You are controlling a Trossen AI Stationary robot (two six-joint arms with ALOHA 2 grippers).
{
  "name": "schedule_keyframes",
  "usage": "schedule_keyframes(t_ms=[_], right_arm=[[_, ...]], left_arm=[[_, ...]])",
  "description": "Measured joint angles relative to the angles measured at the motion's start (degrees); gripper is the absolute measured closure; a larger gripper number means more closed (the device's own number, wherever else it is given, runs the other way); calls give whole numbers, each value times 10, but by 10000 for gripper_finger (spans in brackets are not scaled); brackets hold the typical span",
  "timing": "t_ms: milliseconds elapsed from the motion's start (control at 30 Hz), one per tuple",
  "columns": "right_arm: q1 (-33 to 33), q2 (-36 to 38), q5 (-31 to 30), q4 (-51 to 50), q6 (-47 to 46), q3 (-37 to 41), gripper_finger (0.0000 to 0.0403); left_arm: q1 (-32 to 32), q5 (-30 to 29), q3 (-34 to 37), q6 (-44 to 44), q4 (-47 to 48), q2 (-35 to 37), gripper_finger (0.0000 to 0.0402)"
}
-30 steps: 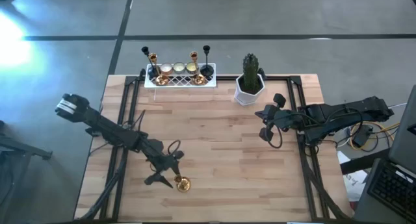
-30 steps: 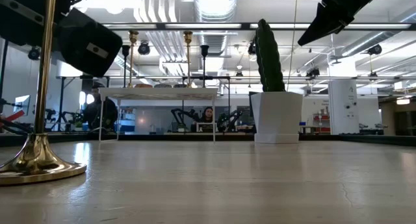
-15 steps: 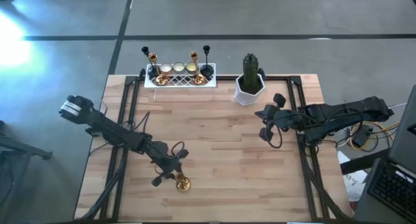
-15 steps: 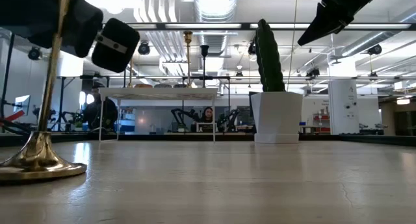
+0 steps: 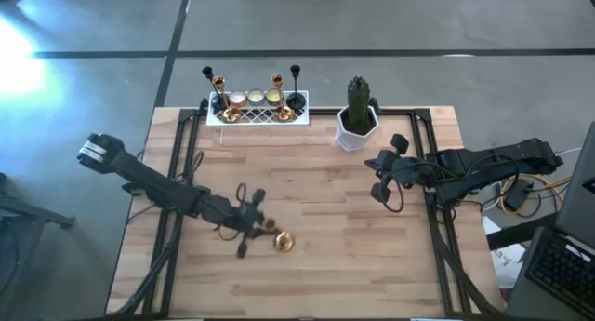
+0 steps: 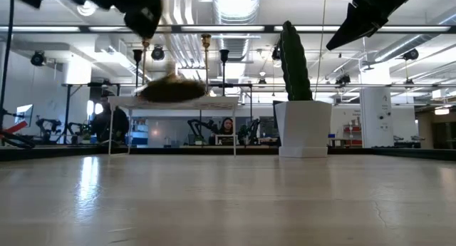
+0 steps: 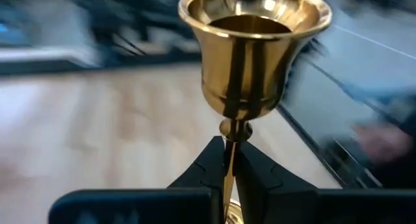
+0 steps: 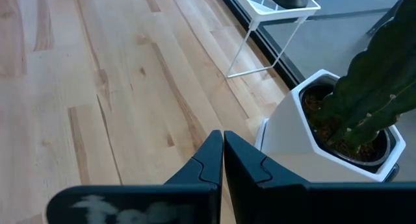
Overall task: Pick & Place candle stick holders
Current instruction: Put the golden candle holder on the shelf
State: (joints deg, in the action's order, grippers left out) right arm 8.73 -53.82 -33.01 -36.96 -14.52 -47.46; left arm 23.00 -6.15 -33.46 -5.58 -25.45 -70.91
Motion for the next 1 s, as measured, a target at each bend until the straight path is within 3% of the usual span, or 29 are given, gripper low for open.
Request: schedule_keyframes(t_ms=[100,300,367,600,1000], right_arm=[[0,0,0,0,0,0,394],[0,0,0,0,0,0,394],[0,0,0,0,0,0,394],[0,0,0,0,0,0,394],[0,0,0,0,0,0,394]], left_arm=[[1,-139,-39,8,30,13,381],[-6,-554,-129,85,75,10,381],[-18,-625,-155,113,75,9,381],[-101,-633,-224,146,108,10,381],[-228,-549,-323,33,300,10,381]])
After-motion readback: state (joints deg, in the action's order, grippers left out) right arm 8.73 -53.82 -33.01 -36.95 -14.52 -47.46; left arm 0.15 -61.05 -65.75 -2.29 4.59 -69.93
